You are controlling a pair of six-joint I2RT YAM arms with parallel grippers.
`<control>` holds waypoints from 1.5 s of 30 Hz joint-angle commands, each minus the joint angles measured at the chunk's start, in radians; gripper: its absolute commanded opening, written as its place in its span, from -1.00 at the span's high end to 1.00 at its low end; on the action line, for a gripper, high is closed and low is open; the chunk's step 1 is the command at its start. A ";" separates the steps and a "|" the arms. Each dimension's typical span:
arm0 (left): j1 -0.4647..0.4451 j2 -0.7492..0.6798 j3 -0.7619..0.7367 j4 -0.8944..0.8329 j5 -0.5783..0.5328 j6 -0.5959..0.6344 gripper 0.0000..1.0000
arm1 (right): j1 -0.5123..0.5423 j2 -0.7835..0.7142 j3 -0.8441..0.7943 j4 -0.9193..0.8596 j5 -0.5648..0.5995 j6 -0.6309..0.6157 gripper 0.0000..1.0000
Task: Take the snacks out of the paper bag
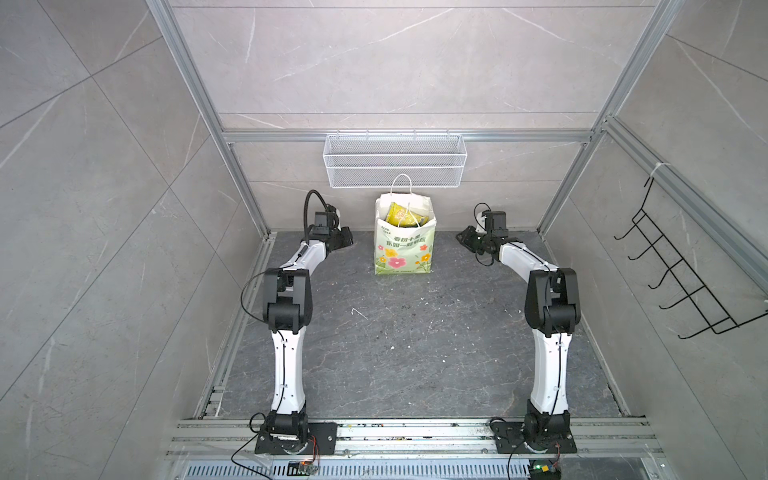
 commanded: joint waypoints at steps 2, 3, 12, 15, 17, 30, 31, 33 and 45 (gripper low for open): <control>-0.020 0.086 0.118 -0.030 0.070 -0.060 0.51 | 0.039 0.113 0.144 -0.067 -0.068 0.047 0.38; -0.026 0.103 0.137 -0.031 0.068 -0.070 0.51 | 0.049 0.143 0.176 -0.074 -0.073 0.054 0.36; -0.044 0.253 0.320 -0.063 0.090 -0.173 0.55 | 0.104 0.418 0.528 -0.101 -0.132 0.177 0.32; -0.050 0.283 0.346 -0.063 0.100 -0.210 0.59 | 0.115 0.526 0.707 -0.161 -0.133 0.203 0.29; -0.053 0.297 0.356 -0.057 0.101 -0.228 0.58 | 0.121 0.581 0.812 -0.173 -0.125 0.229 0.28; -0.057 0.323 0.340 -0.027 0.111 -0.286 0.61 | 0.164 0.666 0.852 -0.093 -0.186 0.319 0.23; -0.057 0.321 0.331 -0.023 0.111 -0.285 0.61 | 0.168 0.667 0.850 -0.093 -0.194 0.318 0.23; -0.054 0.310 0.302 -0.008 0.102 -0.292 0.62 | 0.176 0.661 0.834 -0.091 -0.212 0.314 0.23; -0.027 0.184 0.104 0.063 0.059 -0.275 0.65 | 0.233 0.479 0.516 -0.013 -0.249 0.250 0.24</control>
